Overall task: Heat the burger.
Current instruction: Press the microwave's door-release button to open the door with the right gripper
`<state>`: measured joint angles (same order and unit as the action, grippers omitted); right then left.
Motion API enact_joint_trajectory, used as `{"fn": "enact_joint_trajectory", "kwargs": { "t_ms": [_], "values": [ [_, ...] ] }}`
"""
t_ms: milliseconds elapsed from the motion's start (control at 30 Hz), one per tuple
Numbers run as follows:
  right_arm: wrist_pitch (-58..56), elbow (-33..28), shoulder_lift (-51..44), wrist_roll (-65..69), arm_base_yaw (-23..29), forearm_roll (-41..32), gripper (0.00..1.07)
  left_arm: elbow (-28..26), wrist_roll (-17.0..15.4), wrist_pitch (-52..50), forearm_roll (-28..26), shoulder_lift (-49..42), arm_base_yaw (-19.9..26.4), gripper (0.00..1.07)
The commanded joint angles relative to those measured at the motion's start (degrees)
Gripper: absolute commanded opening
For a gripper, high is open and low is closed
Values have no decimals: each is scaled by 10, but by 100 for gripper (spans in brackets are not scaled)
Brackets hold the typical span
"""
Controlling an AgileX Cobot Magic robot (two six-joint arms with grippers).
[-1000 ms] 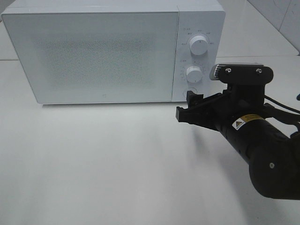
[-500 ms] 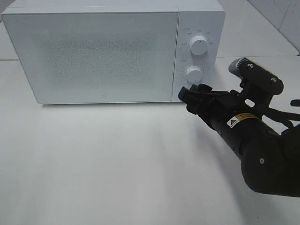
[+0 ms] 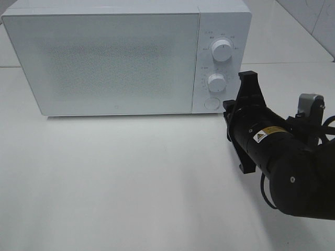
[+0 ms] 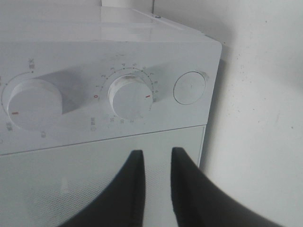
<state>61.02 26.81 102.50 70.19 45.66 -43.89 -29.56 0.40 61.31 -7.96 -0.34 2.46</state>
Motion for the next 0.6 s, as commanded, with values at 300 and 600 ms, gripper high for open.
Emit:
{"fn": "enact_joint_trajectory", "kwargs": {
  "t_ms": [300,600],
  "values": [
    [0,6,20,65,0,-2,0,0,-4,0,-2,-10,1,98],
    [0,48,70,74,-2,-17,0,0,-4,0,-2,-10,1,98]
  ]
}}
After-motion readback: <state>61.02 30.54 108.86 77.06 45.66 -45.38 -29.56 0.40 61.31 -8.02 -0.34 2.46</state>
